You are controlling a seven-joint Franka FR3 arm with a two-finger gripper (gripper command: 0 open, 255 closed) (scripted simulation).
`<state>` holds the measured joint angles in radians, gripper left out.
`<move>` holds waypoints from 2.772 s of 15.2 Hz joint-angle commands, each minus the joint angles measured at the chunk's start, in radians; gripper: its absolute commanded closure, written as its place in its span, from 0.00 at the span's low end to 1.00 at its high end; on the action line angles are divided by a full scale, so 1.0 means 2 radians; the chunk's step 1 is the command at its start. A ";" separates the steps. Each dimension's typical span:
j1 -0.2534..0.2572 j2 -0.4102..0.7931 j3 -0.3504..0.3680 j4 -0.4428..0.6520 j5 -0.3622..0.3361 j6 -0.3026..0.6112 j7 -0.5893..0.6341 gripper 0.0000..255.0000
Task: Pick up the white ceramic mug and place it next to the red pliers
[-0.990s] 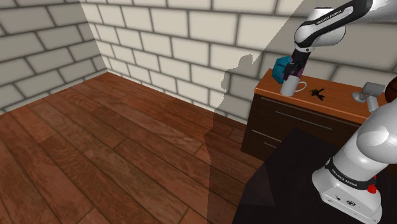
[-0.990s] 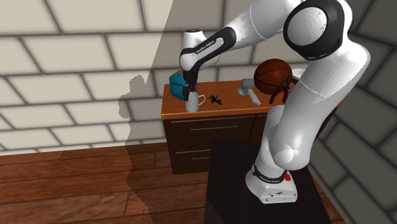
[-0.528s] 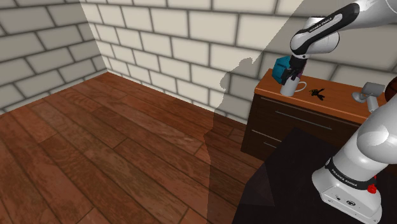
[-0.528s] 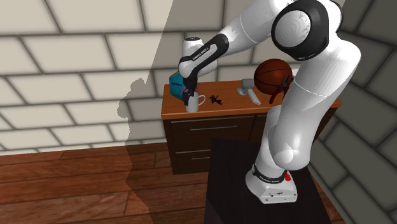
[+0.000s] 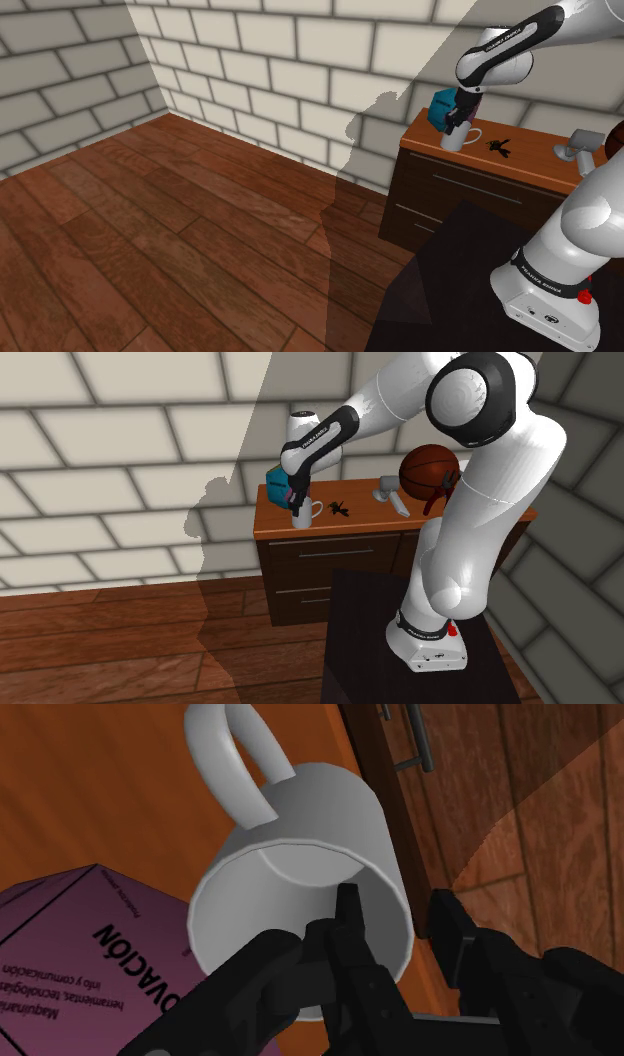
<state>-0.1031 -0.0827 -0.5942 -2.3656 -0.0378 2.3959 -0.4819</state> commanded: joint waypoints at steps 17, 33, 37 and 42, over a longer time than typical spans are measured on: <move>-0.003 -0.039 0.008 0.030 -0.026 -0.064 0.020 1.00; -0.005 -0.082 0.024 0.103 -0.043 -0.175 0.036 1.00; -0.004 -0.087 0.028 0.125 -0.044 -0.202 0.038 1.00; -0.003 -0.091 0.031 0.156 -0.044 -0.236 0.039 1.00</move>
<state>-0.1096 -0.2601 -0.5339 -2.0636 -0.1252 1.9372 -0.4065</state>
